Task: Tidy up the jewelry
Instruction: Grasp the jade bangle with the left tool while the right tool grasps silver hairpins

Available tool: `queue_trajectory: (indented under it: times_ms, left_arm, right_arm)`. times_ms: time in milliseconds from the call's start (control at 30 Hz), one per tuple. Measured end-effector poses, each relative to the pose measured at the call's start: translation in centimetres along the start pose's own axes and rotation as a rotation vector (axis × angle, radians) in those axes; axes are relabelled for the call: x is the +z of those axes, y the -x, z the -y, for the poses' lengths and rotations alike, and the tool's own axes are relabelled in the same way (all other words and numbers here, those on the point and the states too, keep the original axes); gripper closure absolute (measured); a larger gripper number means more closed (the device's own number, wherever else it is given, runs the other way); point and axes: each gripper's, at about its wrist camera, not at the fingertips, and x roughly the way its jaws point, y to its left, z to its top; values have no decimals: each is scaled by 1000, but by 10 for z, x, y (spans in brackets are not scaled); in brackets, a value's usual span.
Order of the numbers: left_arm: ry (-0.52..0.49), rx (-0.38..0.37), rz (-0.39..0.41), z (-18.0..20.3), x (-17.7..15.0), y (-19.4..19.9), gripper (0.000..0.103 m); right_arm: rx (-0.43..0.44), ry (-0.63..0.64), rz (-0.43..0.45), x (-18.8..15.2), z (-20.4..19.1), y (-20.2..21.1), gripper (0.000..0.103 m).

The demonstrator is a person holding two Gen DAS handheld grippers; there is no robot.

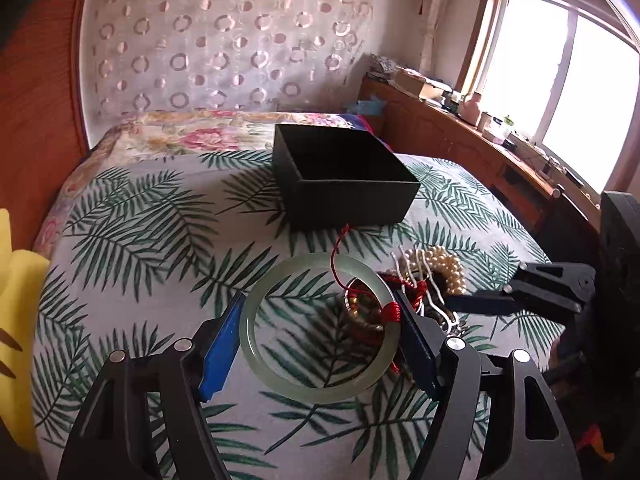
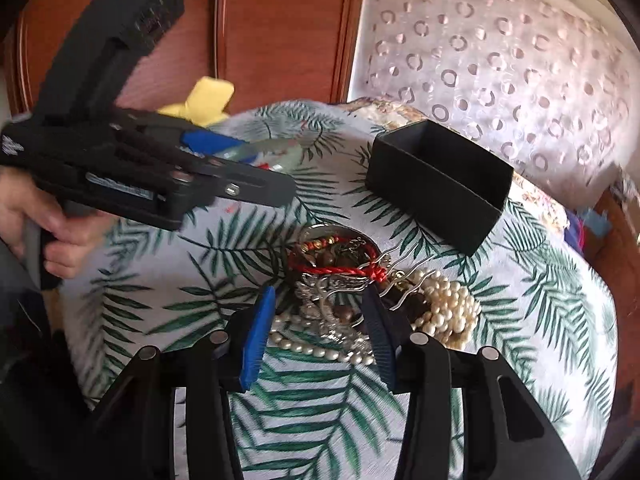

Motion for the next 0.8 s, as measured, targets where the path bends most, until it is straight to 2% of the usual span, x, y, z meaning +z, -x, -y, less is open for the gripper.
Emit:
queue_trajectory:
  times_ms: [167,300,367,400,467,800]
  left_arm:
    - [17,0,7,-6,-4,2,34]
    - [17,6,14,-9,-9,6,34]
    - [14,7,18,-7,-9,8,34]
    - [14,6,19,-7,-8,9,34]
    - [8,5,21,-5,-8,10,34]
    - [-5,4,33,4,-5,14,34]
  right_arm:
    - [-43,90,-59,-1,-4,-9,60]
    - [-65,118,-68,-5,-2,-8,65]
    - [-71,126,-59,-6,-2,-2,71]
    - [-71,132,-54,-7,-2,1,83]
    - [-59,133,-44,-5,0,10,87]
    - [25,47,32,14,25,53,92]
